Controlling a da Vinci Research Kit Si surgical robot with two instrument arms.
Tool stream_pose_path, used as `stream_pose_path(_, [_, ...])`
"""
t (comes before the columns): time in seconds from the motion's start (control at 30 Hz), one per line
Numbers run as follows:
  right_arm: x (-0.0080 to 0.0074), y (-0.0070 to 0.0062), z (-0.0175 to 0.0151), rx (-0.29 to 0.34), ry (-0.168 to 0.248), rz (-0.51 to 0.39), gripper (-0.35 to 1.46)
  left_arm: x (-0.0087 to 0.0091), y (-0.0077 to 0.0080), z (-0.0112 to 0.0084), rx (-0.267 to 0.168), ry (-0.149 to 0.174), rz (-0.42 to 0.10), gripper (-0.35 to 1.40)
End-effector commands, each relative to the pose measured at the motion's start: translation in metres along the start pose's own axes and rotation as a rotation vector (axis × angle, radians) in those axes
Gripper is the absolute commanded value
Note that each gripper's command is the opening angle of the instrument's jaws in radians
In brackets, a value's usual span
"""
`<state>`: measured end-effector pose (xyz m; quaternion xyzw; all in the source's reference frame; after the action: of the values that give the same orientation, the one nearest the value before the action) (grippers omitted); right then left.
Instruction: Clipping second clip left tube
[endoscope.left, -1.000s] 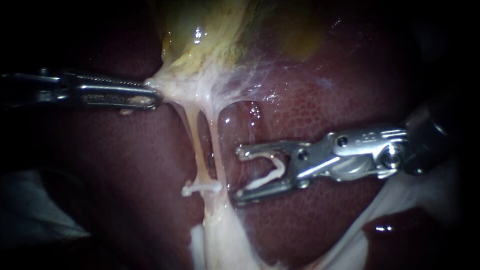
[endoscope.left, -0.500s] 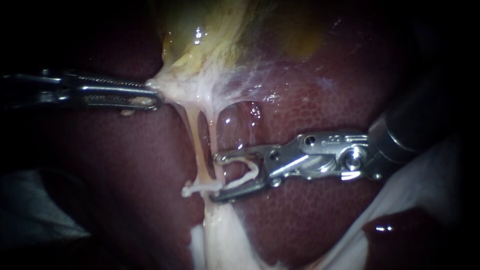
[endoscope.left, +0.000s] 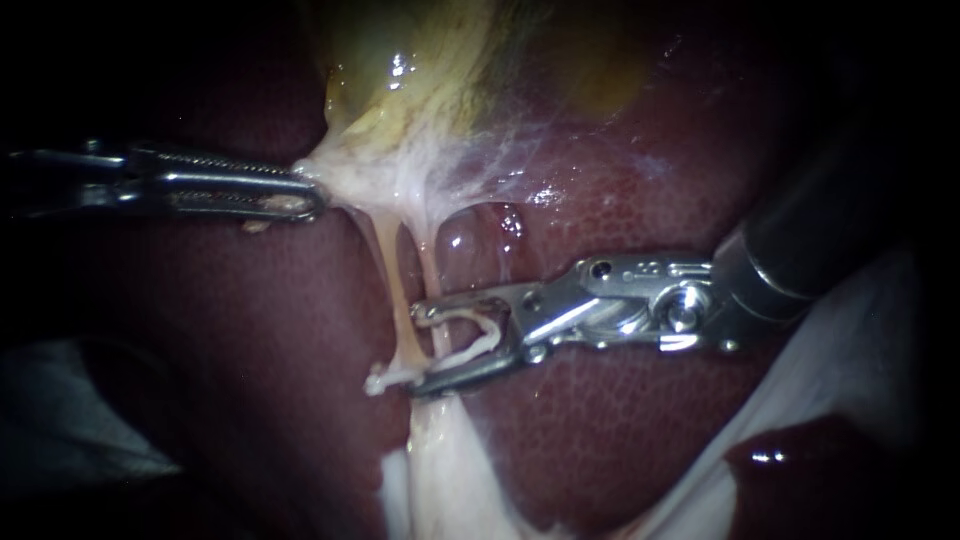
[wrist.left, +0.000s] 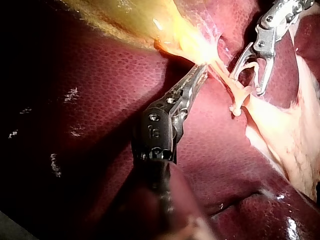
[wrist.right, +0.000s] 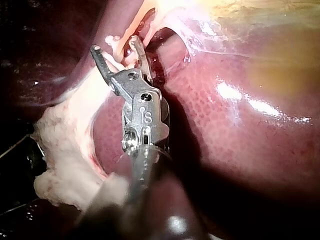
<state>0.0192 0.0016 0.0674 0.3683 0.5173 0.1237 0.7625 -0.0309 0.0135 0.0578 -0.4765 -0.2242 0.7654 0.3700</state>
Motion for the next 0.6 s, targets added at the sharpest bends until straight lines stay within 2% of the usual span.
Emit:
stream_pose_path(0.03, [0.0001, 0.0001, 0.0002, 0.007, 0.009, 0.006, 0.49, 0.0000, 0.0000, 0.0000, 0.000, 0.000, 0.000, -0.35])
stream_pose_path(0.33, [0.0010, 0.0003, 0.0021, 0.065, 0.059, 0.029, 0.49, 0.0000, 0.0000, 0.0000, 0.000, 0.000, 0.000, -0.35])
stream_pose_path(0.6, [0.0021, -0.0007, 0.0033, 0.113, 0.120, 0.043, 0.49, 0.0000, 0.0000, 0.0001, 0.001, 0.000, 0.000, -0.35])
